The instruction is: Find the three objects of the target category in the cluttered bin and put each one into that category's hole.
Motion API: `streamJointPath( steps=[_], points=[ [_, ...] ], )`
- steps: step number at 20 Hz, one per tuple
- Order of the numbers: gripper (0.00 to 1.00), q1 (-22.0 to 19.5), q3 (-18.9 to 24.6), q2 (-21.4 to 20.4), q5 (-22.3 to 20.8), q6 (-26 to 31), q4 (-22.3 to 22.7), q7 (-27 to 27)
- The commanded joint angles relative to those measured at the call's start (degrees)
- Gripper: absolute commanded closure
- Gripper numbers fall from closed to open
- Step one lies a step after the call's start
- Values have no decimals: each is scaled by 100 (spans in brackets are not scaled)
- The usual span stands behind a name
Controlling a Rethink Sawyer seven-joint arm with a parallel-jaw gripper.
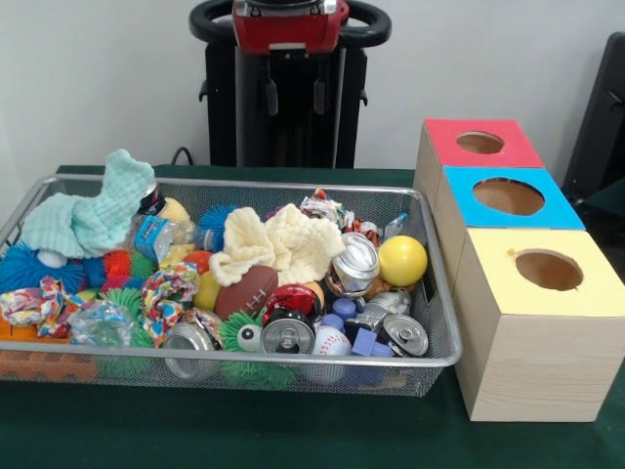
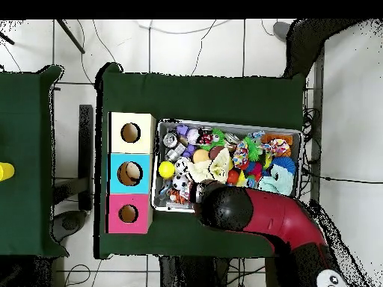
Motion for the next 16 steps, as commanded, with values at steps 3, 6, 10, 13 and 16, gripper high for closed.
streamJointPath(
  steps=[3,6,10,13,16],
  points=[
    [0,-214,704,908,-593,371,-925,-882],
    [0,-231,795,1230,-692,365,-1206,-926],
    [0,-200,861,1589,-812,457,-1648,-955],
    [0,-185,922,1854,-895,634,-2010,-1024],
    [0,-146,915,2018,-954,879,-2238,-980]
  ],
)
